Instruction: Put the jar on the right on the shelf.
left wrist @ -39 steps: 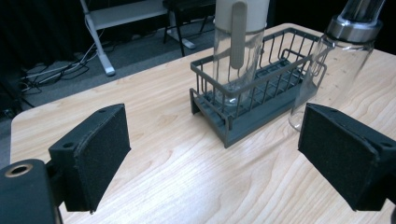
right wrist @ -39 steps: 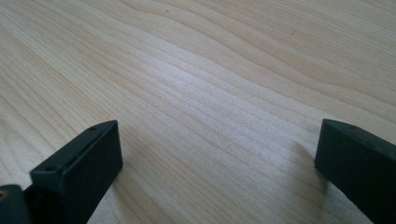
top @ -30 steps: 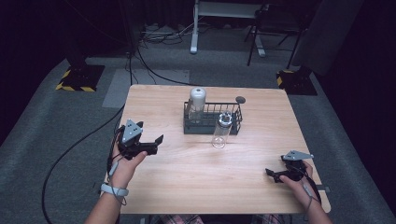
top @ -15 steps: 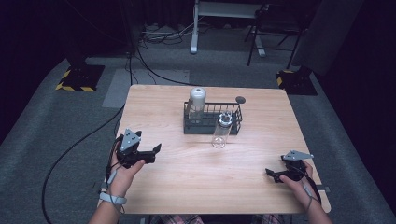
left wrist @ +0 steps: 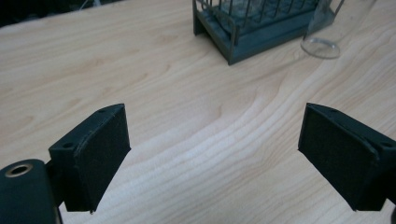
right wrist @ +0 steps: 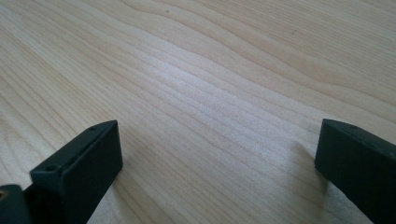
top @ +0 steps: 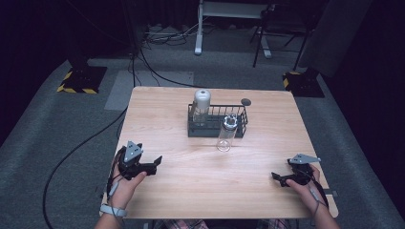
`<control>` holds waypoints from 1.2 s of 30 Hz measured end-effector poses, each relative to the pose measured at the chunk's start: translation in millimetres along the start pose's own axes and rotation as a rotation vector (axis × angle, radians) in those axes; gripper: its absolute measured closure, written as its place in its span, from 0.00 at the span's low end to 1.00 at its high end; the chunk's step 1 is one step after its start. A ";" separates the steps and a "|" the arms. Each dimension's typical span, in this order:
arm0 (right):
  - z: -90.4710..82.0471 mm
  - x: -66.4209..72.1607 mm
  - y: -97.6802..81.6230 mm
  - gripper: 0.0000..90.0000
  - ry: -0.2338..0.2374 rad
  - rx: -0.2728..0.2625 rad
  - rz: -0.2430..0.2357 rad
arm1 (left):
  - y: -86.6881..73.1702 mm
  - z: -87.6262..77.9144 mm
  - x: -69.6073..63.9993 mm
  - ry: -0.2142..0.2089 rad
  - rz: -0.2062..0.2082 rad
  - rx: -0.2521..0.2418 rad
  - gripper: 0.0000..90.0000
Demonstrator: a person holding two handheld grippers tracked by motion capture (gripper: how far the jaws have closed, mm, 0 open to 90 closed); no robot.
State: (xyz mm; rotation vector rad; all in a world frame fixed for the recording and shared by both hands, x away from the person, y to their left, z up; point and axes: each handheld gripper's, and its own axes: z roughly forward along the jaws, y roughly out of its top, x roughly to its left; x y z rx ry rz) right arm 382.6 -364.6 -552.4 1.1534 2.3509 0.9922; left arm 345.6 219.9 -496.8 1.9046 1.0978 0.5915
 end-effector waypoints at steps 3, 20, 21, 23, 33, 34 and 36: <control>0.0 0.0 0.0 0.01 0.000 0.000 0.000 | -6.2 4.1 -1.3 -0.001 0.000 0.029 0.10; -0.4 0.2 0.0 0.01 -0.003 0.001 -0.003 | -34.0 22.2 -5.9 -0.013 -0.013 0.208 0.10; -0.4 0.2 0.0 0.01 -0.002 0.001 -0.003 | -34.9 23.0 -5.9 -0.013 -0.015 0.211 0.10; -0.4 0.1 0.0 0.01 0.000 0.001 -0.002 | -37.4 25.4 -7.2 -0.012 -0.004 0.232 0.10; -0.2 -0.1 0.2 0.01 0.001 0.003 -0.002 | -43.3 31.3 -8.5 -0.020 0.019 0.254 0.00; -0.2 -0.1 0.2 0.01 0.000 0.003 -0.002 | -43.3 31.3 -8.5 -0.020 0.019 0.254 0.00; -0.1 0.1 0.3 0.01 -0.003 0.003 -0.001 | -43.3 31.2 -8.3 -0.021 0.019 0.254 0.00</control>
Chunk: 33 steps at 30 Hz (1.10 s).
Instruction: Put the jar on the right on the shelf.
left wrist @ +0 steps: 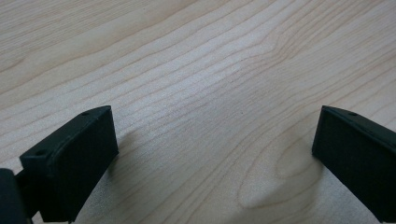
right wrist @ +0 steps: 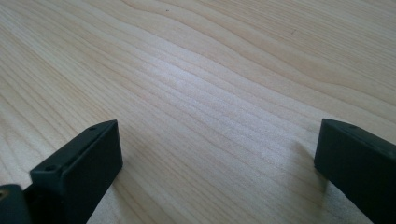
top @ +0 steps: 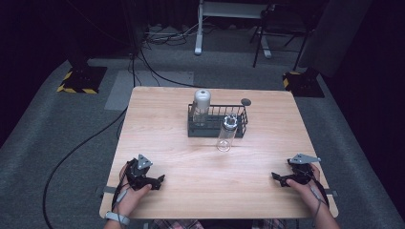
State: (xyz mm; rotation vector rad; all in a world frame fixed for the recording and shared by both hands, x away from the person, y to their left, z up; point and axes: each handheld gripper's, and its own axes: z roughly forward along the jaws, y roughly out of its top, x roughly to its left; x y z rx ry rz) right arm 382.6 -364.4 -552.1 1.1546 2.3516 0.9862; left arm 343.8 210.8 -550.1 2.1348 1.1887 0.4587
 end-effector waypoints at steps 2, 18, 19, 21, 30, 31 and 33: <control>0.0 0.2 0.0 0.00 -0.003 0.000 0.001 | -0.1 0.0 0.2 -0.001 0.001 -0.001 0.00; -3.8 1.4 3.1 0.04 -0.005 -0.016 -0.003 | -0.4 -0.3 0.7 -0.003 0.004 0.000 0.00; -6.1 1.5 5.7 0.04 -0.005 -0.030 -0.003 | -0.4 -0.3 0.7 -0.003 0.003 -0.001 0.00; -10.2 1.8 10.1 0.04 -0.004 -0.054 -0.002 | -0.4 -0.3 0.8 -0.003 0.004 0.000 0.00; -23.4 5.9 24.6 0.03 0.012 -0.111 0.001 | -0.4 -0.3 0.7 -0.003 0.004 0.000 0.00; -24.9 6.7 26.6 0.04 0.016 -0.116 0.000 | -0.4 -0.3 0.8 -0.003 0.004 0.000 0.00; -27.0 8.0 29.9 0.04 0.020 -0.125 0.000 | -0.4 -0.3 0.8 -0.003 0.004 0.000 0.00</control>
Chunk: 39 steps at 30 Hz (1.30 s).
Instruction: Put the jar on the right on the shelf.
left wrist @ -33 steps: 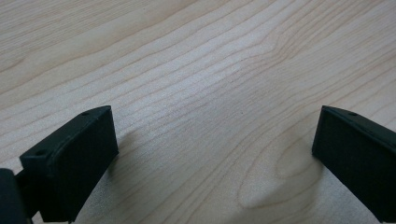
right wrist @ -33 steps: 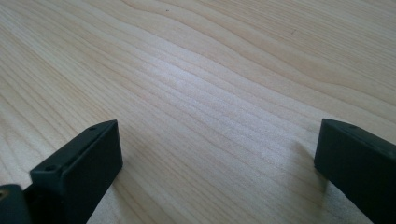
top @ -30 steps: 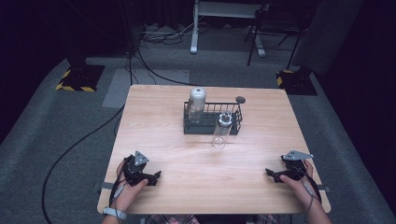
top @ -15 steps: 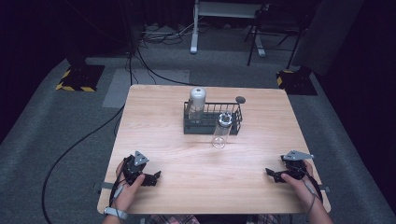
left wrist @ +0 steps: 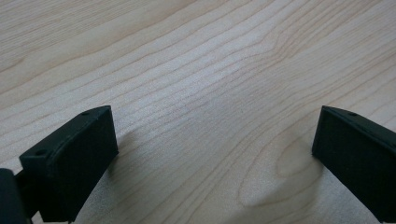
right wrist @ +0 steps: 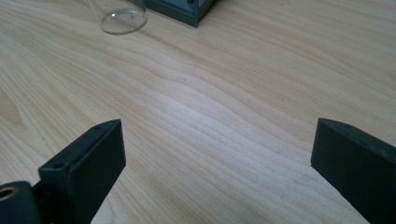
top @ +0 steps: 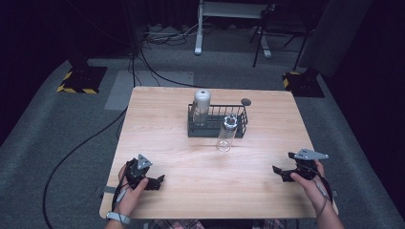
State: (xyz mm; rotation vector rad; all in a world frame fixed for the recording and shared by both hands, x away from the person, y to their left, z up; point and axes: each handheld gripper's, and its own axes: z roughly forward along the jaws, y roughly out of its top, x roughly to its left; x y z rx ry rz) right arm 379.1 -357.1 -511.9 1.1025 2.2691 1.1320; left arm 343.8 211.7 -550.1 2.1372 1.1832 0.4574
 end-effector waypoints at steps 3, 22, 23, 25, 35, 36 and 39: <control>-1.1 1.3 4.8 0.04 0.010 -0.020 0.011 | 0.0 0.0 -0.1 0.000 -0.001 0.000 0.00; 12.0 12.1 50.5 0.04 0.072 -0.071 -0.025 | 0.0 0.1 -0.1 0.001 0.001 -0.001 0.00; 12.3 12.8 52.1 0.04 0.074 -0.072 -0.024 | 0.0 0.1 -0.1 0.001 0.001 0.000 0.00; 13.4 13.7 56.1 0.04 0.077 -0.078 -0.033 | 0.0 0.1 -0.1 0.001 0.000 -0.001 0.00; 20.4 19.0 72.5 0.04 0.094 -0.099 -0.063 | -0.1 0.1 -0.1 0.001 0.000 -0.001 0.00; 21.6 19.9 74.3 0.04 0.098 -0.101 -0.068 | -0.1 0.1 -0.1 0.001 0.000 -0.001 0.00; 25.0 22.5 79.7 0.04 0.108 -0.105 -0.074 | -0.1 0.1 -0.1 0.001 0.000 -0.001 0.00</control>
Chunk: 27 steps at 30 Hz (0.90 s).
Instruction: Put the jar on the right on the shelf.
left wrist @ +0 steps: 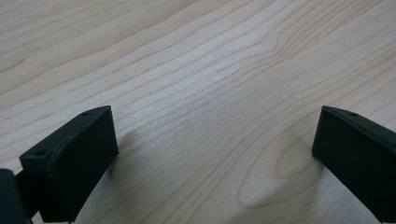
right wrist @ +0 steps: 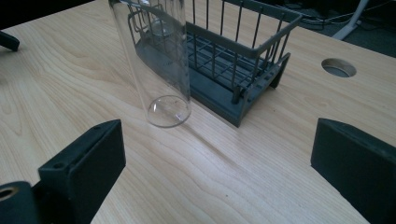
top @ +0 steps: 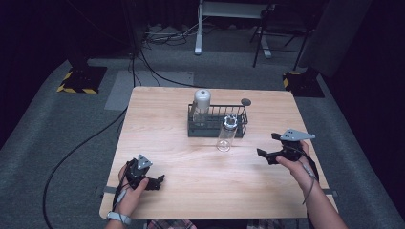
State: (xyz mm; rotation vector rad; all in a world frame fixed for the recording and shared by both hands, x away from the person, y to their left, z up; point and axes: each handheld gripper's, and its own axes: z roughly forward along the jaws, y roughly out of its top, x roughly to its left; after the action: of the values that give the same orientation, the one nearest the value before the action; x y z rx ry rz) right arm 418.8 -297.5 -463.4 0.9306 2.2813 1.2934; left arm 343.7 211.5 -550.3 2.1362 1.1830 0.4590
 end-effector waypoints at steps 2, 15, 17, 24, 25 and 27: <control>2.4 0.8 2.4 0.04 0.003 -0.001 -0.005 | 0.0 0.0 0.0 0.000 0.000 0.000 0.00; 19.9 6.7 18.4 0.04 0.039 -0.007 -0.037 | 0.0 0.0 0.0 0.000 0.000 0.000 0.00; 23.2 8.4 21.4 0.04 0.043 -0.007 -0.043 | 0.0 0.0 0.0 0.001 0.000 0.000 0.00; 32.2 12.8 30.1 0.04 0.056 -0.010 -0.059 | 0.0 0.0 0.0 0.000 -0.001 0.000 0.00; 32.9 13.0 30.9 0.04 0.057 -0.011 -0.059 | 0.0 0.0 0.0 0.000 -0.001 0.000 0.00; 35.0 13.3 32.9 0.04 0.061 -0.012 -0.058 | 0.0 0.1 0.1 0.000 0.000 0.000 0.00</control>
State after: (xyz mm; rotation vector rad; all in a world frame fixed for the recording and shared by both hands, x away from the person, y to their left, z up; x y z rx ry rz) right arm 442.0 -254.5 -453.3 0.8255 2.3259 1.3267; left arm 343.8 211.6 -550.3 2.1357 1.1829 0.4586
